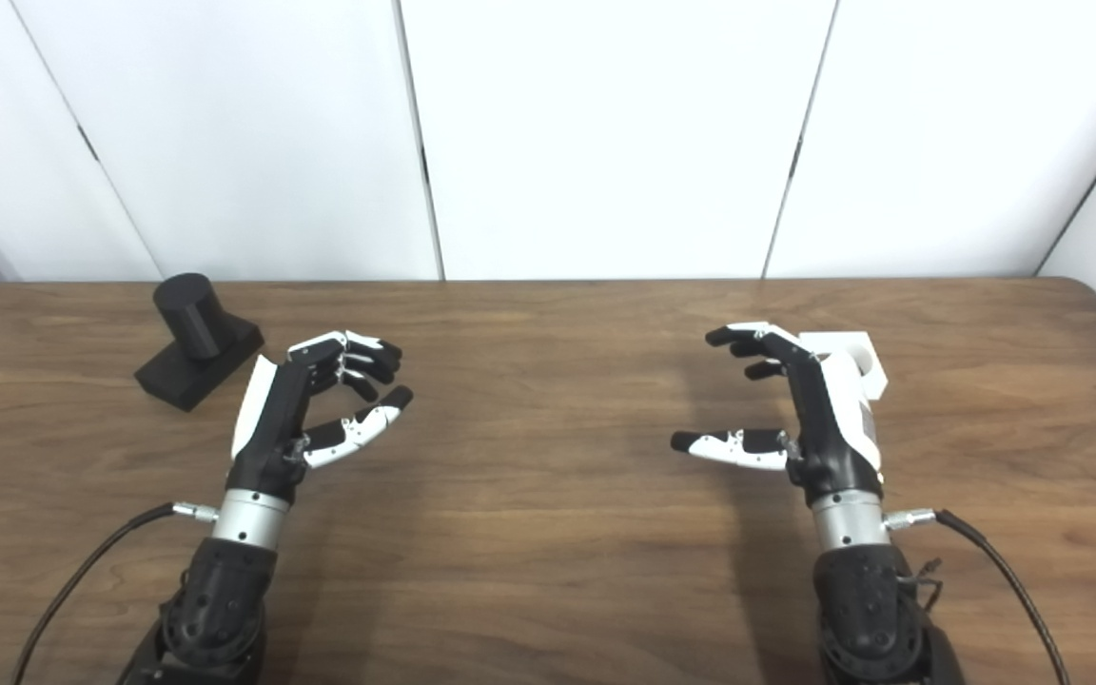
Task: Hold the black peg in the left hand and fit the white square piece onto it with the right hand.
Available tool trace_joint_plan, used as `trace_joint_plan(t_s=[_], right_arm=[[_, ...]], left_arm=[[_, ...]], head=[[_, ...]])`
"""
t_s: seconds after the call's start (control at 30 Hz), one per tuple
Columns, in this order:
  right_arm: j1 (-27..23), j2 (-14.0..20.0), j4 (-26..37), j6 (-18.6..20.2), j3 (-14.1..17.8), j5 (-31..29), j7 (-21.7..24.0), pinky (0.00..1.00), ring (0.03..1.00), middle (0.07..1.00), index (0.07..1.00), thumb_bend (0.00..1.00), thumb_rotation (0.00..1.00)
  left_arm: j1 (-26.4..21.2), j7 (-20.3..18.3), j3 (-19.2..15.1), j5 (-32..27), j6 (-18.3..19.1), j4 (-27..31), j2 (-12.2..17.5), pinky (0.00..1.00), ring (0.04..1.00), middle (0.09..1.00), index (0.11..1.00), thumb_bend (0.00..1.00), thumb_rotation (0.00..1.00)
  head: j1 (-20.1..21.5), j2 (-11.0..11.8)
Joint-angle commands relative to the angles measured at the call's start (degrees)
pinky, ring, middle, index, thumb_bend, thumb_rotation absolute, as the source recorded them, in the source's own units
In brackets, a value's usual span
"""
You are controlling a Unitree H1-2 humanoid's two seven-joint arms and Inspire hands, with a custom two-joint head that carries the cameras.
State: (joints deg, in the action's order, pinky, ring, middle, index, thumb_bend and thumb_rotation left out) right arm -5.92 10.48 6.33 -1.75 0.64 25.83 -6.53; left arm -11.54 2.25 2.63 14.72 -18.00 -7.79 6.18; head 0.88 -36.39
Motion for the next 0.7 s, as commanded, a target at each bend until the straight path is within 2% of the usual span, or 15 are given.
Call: trace_joint_plan(t_s=[0.0, 0.17, 0.37, 0.43, 0.47, 0.57, 0.67], right_arm=[[-1.54, 0.48, 1.76, -1.71, 0.07, 0.08, -0.77, 0.62, 0.709, 0.727, 0.644, 0.69, 0.02], [-1.27, 0.76, 1.45, -2.08, 0.12, -0.28, -0.65, 0.61, 0.717, 0.737, 0.649, 0.67, 0.02], [-0.92, 1.51, 0.84, -3.59, 0.42, -1.06, -0.79, 0.61, 0.716, 0.740, 0.650, 0.67, 0.00], [-0.83, 1.83, 0.26, -4.43, 0.82, -2.15, -0.75, 0.62, 0.720, 0.739, 0.650, 0.67, 0.00], [-0.75, 2.06, 0.01, -4.86, 0.99, -2.74, -0.61, 0.62, 0.721, 0.740, 0.650, 0.67, 0.00], [-0.44, 3.10, -0.73, -6.30, 1.42, -4.12, -0.37, 0.65, 0.735, 0.746, 0.657, 0.66, 0.00], [-0.19, 3.66, -1.12, -6.97, 1.94, -5.15, -0.55, 0.64, 0.733, 0.746, 0.661, 0.65, 0.00]], left_arm=[[-2.25, 0.50, 0.03, -0.18, -1.88, 0.46, 0.29, 0.44, 0.560, 0.637, 0.495, 0.51, 0.04], [-2.02, 0.21, 0.21, -0.47, -1.54, 0.66, 0.18, 0.44, 0.563, 0.645, 0.494, 0.51, 0.04], [-2.15, 1.02, 0.83, 0.63, -2.87, -0.57, -0.26, 0.44, 0.565, 0.642, 0.494, 0.51, 0.04], [-2.08, 1.55, 1.08, 1.41, -2.49, -0.76, -0.79, 0.44, 0.574, 0.645, 0.494, 0.51, 0.04], [-2.03, 1.68, 1.19, 1.55, -2.32, -0.83, -1.07, 0.44, 0.576, 0.646, 0.495, 0.51, 0.04], [-2.04, 2.35, 1.74, 2.09, -2.90, -1.76, -1.96, 0.43, 0.567, 0.647, 0.494, 0.51, 0.04], [-2.03, 2.70, 2.38, 2.91, -2.73, -2.41, -2.81, 0.43, 0.565, 0.651, 0.494, 0.51, 0.04]], head=[[-0.18, 0.18], [-0.93, 1.08], [-5.16, 2.64], [-8.77, 3.91], [-8.77, 3.91], [-13.11, 5.71], [-16.63, 7.24]])
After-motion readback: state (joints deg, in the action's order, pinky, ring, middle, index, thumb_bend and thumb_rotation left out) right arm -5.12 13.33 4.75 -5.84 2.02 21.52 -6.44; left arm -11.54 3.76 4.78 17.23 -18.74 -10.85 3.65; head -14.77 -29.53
